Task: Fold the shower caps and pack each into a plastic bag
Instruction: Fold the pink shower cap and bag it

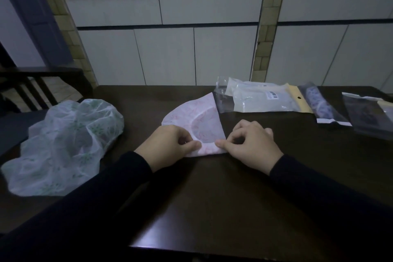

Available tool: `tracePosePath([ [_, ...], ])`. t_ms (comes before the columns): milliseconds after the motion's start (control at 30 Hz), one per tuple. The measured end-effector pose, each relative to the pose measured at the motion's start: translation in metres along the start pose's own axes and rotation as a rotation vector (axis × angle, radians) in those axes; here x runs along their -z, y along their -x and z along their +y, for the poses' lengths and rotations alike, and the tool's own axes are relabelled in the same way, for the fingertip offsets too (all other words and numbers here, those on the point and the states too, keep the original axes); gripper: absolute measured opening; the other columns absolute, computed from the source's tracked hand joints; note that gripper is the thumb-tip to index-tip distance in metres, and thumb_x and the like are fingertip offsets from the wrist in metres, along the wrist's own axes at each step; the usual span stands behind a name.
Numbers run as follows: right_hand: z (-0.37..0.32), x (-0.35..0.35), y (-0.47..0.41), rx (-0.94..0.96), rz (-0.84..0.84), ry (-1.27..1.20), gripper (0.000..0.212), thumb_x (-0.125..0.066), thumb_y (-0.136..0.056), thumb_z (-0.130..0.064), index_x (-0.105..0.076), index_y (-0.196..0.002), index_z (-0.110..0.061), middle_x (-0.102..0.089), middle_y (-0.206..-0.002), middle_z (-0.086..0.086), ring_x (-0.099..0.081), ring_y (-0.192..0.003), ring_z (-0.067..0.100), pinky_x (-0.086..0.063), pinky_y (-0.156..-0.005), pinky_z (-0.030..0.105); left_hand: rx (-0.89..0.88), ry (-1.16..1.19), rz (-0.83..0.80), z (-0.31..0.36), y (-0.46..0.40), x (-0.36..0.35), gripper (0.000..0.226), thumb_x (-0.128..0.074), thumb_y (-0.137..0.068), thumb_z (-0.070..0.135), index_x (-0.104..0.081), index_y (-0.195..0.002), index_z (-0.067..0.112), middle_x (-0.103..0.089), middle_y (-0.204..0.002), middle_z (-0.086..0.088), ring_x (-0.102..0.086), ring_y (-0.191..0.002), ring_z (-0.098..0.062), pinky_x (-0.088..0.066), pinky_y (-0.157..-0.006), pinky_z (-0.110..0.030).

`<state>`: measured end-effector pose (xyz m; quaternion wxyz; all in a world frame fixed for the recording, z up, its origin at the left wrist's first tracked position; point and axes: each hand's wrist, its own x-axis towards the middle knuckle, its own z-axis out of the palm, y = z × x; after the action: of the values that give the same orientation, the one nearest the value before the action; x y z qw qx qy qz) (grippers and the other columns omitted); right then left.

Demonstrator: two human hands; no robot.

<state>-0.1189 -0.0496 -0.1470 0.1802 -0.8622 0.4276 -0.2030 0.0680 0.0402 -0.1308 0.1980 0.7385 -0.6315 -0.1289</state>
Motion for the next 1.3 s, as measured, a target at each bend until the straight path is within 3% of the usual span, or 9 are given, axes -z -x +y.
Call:
tracePosePath([
  [100, 0.005, -0.001, 0.000, -0.052, 0.017, -0.006, 0.033, -0.062, -0.085, -0.045, -0.058, -0.060, -0.024, -0.051, -0.088, -0.013, -0.048, -0.098, 0.009, -0.032, -0.092, 0.036, -0.010, -0.049, 0.060, -0.003, 0.000, 0.000, 0.019, -0.061, -0.089, 0.040, -0.061, -0.073, 0.030, -0.056, -0.068, 0.012, -0.052, -0.066, -0.003, -0.030, -0.055, -0.011],
  [200, 0.007, 0.001, 0.003, 0.043, 0.081, 0.076, 0.029, -0.062, -0.085, -0.044, -0.055, -0.063, -0.028, -0.049, -0.091, -0.013, -0.048, -0.093, 0.006, -0.035, -0.091, 0.033, -0.011, -0.092, 0.108, -0.008, 0.001, 0.003, 0.013, -0.059, -0.091, 0.036, -0.061, -0.080, 0.029, -0.061, -0.079, 0.009, -0.054, -0.073, -0.005, -0.032, -0.061, -0.011],
  [367, -0.001, -0.003, 0.008, 0.273, 0.169, 0.115, 0.010, -0.061, -0.085, -0.039, -0.055, -0.093, -0.034, -0.049, -0.098, -0.015, -0.047, -0.092, 0.005, -0.039, -0.087, 0.031, -0.091, -0.094, 0.181, -0.020, 0.003, -0.005, 0.015, -0.063, -0.089, 0.035, -0.069, -0.082, 0.023, -0.059, -0.077, 0.013, -0.053, -0.070, -0.003, -0.032, -0.061, -0.009],
  [533, -0.003, -0.004, 0.006, 0.438, 0.223, 0.152, 0.033, -0.058, -0.084, -0.045, -0.057, -0.114, -0.033, -0.054, -0.119, -0.013, -0.050, -0.105, 0.011, -0.042, -0.085, 0.036, -0.155, -0.084, 0.138, -0.018, 0.004, -0.001, 0.011, -0.065, -0.087, 0.034, -0.065, -0.077, 0.029, -0.053, -0.069, 0.018, -0.052, -0.067, -0.001, -0.032, -0.060, -0.007],
  [700, -0.003, -0.004, 0.004, 0.502, 0.182, 0.281, 0.038, -0.041, -0.087, -0.055, -0.072, -0.097, -0.036, -0.067, -0.097, -0.020, -0.052, -0.085, 0.012, -0.030, -0.072, 0.033, -0.142, -0.049, 0.136, -0.016, 0.004, -0.003, 0.009, -0.067, -0.086, 0.037, -0.063, -0.079, 0.033, -0.059, -0.074, 0.015, -0.055, -0.070, -0.001, -0.036, -0.063, -0.010],
  [833, -0.003, -0.002, 0.005, 0.393, 0.050, 0.337, 0.045, -0.042, -0.083, -0.067, -0.065, -0.114, -0.042, -0.066, -0.104, -0.022, -0.045, -0.092, 0.006, -0.023, -0.078, 0.030, -0.165, 0.009, 0.181, -0.020, 0.005, -0.002, 0.021, -0.072, -0.082, 0.034, -0.054, -0.075, 0.041, -0.058, -0.077, 0.013, -0.055, -0.070, -0.004, -0.043, -0.065, -0.016],
  [933, -0.005, 0.000, 0.003, 0.361, 0.020, 0.319, 0.038, -0.047, -0.086, -0.063, -0.064, -0.115, -0.043, -0.064, -0.106, -0.023, -0.043, -0.093, 0.005, -0.023, -0.079, 0.029, -0.226, -0.073, 0.149, -0.022, 0.007, 0.002, 0.002, -0.071, -0.082, 0.033, -0.071, -0.082, 0.034, -0.054, -0.079, 0.020, -0.055, -0.072, 0.000, -0.039, -0.068, -0.012],
  [1133, -0.003, 0.000, 0.003, 0.447, 0.052, 0.344, 0.035, -0.045, -0.091, -0.056, -0.069, -0.109, -0.038, -0.065, -0.104, -0.020, -0.041, -0.096, 0.006, -0.025, -0.081, 0.031, -0.257, -0.084, 0.086, -0.027, 0.013, 0.007, 0.050, -0.061, -0.063, 0.069, -0.076, -0.092, 0.030, -0.061, -0.093, 0.018, -0.059, -0.081, -0.003, -0.048, -0.071, -0.017],
  [1300, 0.000, 0.003, 0.000, 0.460, 0.046, 0.261, 0.032, -0.046, -0.093, -0.049, -0.072, -0.099, -0.032, -0.066, -0.089, -0.017, -0.045, -0.091, 0.005, -0.025, -0.081, 0.027, -0.259, -0.154, 0.062, -0.025, 0.011, 0.014, 0.022, -0.069, -0.079, 0.047, -0.076, -0.088, 0.028, -0.058, -0.086, 0.018, -0.058, -0.077, -0.002, -0.049, -0.072, -0.020],
])
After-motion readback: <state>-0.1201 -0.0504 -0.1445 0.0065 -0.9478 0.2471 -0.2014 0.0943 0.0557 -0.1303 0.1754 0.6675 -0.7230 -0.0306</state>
